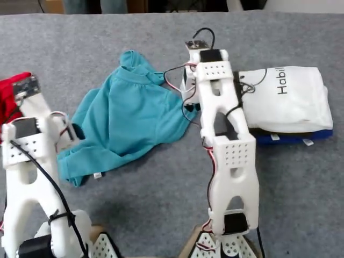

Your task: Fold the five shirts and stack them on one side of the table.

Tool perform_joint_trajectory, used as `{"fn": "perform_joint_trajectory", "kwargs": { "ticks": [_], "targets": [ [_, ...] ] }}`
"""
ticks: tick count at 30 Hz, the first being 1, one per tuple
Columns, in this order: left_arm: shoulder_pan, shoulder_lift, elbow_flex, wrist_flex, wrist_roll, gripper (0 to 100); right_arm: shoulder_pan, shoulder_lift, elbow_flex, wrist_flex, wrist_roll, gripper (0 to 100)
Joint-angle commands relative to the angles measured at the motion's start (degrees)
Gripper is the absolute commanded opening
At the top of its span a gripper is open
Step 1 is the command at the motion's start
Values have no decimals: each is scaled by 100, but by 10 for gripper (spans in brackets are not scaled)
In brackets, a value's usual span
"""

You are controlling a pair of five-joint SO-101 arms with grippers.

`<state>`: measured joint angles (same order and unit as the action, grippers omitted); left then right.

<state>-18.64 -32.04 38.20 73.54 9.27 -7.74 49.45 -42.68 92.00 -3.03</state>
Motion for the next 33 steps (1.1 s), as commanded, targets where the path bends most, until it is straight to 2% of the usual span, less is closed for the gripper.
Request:
{"fn": "perform_joint_trajectory", "kwargs": {
  "ticks": [1, 4, 10, 15, 19, 23, 25, 29, 33],
  "targets": [
    [497, -79, -92, -176, 149, 201, -70, 101, -145, -378, -475, 14],
    [769, -79, 136, -484, 123, 142, -53, 268, -145, -624, -598, 14],
    [752, 26, 980, -1248, 158, 181, 53, 523, -163, -958, -598, 14],
    [778, 642, 1033, -1116, 132, 211, 97, 655, -171, -993, -607, 14],
    [778, 1213, 963, -1108, 105, 182, 97, 664, -171, -993, -589, 14],
    [769, 1371, 418, -949, -255, 20, 97, 664, -154, -1064, -589, 14],
    [769, 1363, 31, -703, -273, 43, 97, 664, -154, -1064, -589, 14],
    [725, 1424, -998, -88, -334, 30, 97, 664, -163, -1064, -598, 14],
    [497, 1433, -2026, -79, -396, 30, 0, 470, -505, -976, -563, 14]
  ]
}}
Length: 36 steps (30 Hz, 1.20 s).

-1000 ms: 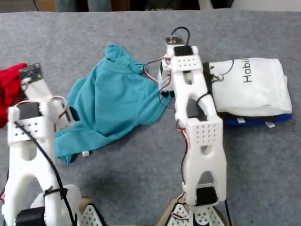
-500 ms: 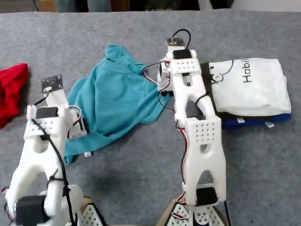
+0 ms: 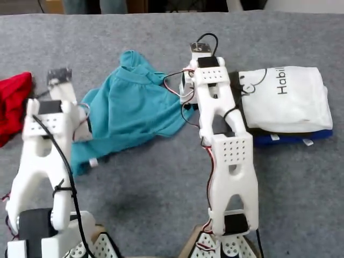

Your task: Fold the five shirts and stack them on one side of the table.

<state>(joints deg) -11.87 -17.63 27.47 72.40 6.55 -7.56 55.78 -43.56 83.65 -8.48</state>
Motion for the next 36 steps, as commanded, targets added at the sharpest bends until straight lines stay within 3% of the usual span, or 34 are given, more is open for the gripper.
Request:
{"fn": "perform_joint_trajectory", "kwargs": {
  "ticks": [1, 7, 13, 17, 20, 25, 28, 36],
  "targets": [
    [-233, 0, -1270, -79, -264, 30, -44, -251, -585, -123, -9, 14],
    [-303, 598, -3538, -1327, -1187, 30, -290, -541, -2668, -862, -62, 14],
    [-435, 2171, -6651, -1916, -1310, 30, -290, -541, -4611, -2690, -62, 14],
    [-418, 3657, -8699, -2233, -1284, 30, -273, -567, -4813, -3701, -26, 14],
    [-462, 4457, -10000, -1495, -1275, 30, -264, -593, -4910, -3165, -26, 14],
    [-558, 4967, -11890, 1336, -1292, 30, -352, -875, -5218, -1081, -18, 14],
    [-673, 5275, -12295, 2857, -1301, 30, -448, -980, -5200, -167, 158, 14],
    [-1525, 5811, -9727, 2875, -1257, 29, -1319, -497, -5209, 1670, 1266, 14]
  ]
}}
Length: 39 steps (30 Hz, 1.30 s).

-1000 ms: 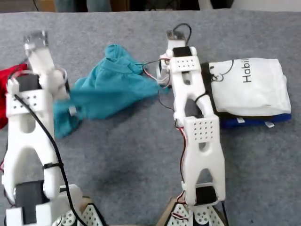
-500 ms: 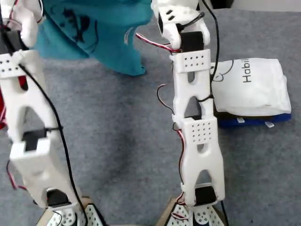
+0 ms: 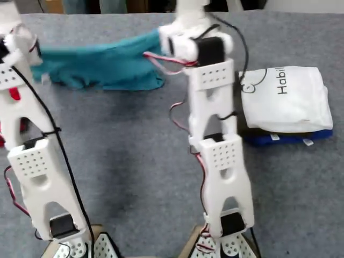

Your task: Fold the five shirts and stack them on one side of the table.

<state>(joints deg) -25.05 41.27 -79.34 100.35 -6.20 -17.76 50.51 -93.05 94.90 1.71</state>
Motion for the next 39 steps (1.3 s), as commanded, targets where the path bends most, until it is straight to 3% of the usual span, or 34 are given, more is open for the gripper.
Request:
{"fn": "perform_joint_trajectory", "kwargs": {
  "ticks": [1, 10, 15, 18, 24, 27, 33, 39],
  "targets": [
    [-251, -176, 1358, 79, 9, 29, -378, 119, -233, 642, 273, 14],
    [-127, -949, 4875, 53, -527, 29, -404, 787, -207, 642, 220, 14],
    [-154, -1266, 6114, -26, -440, 30, -378, 875, -31, 651, 264, 14],
    [-171, -1565, 6563, 0, -387, 97, -413, 787, 479, 651, 554, 14],
    [-365, -2435, 7371, 26, 457, 248, -360, 462, 1798, 642, 1029, 14],
    [-567, -2954, 7688, 44, 782, 271, -281, 382, 2220, 633, 1125, 14],
    [-1226, -3859, 8593, 18, 782, 270, -158, 382, 2624, 633, 1134, 14],
    [-2255, -3798, 9499, -949, 360, 270, -114, 382, 2985, 633, 1099, 14]
  ]
}}
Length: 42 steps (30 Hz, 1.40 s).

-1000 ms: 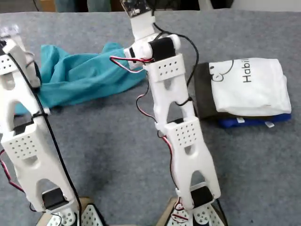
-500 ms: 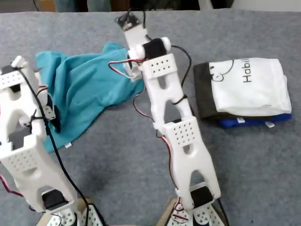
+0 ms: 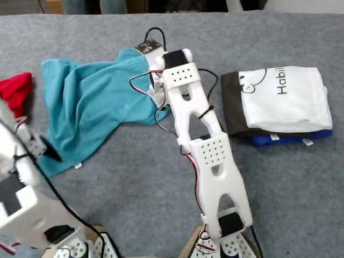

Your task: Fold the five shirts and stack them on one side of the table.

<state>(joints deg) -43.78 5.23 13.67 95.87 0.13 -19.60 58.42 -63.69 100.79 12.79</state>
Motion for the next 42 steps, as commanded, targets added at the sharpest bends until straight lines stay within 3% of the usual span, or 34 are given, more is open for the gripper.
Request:
{"fn": "perform_joint_trajectory", "kwargs": {
  "ticks": [1, 5, 11, 20, 28, 33, 42],
  "targets": [
    [-470, -185, 224, -695, -334, 270, 70, -409, 84, 44, -9, 14],
    [-391, -185, -66, -932, -308, 270, 70, -409, 127, 44, -132, 14],
    [154, -176, -549, -932, 563, 270, 70, -409, 127, 44, -246, 14],
    [259, -70, -409, -976, 2585, 270, 70, -400, 136, 44, -246, 14],
    [215, 1160, -505, -1415, 2629, 268, 88, -400, 136, 35, -246, 14],
    [215, 1829, -892, -1415, 2629, 180, 88, -312, 127, 35, -246, 14],
    [215, 1934, -971, -1415, 2629, 130, 70, 13, 75, 35, -246, 14]
  ]
}}
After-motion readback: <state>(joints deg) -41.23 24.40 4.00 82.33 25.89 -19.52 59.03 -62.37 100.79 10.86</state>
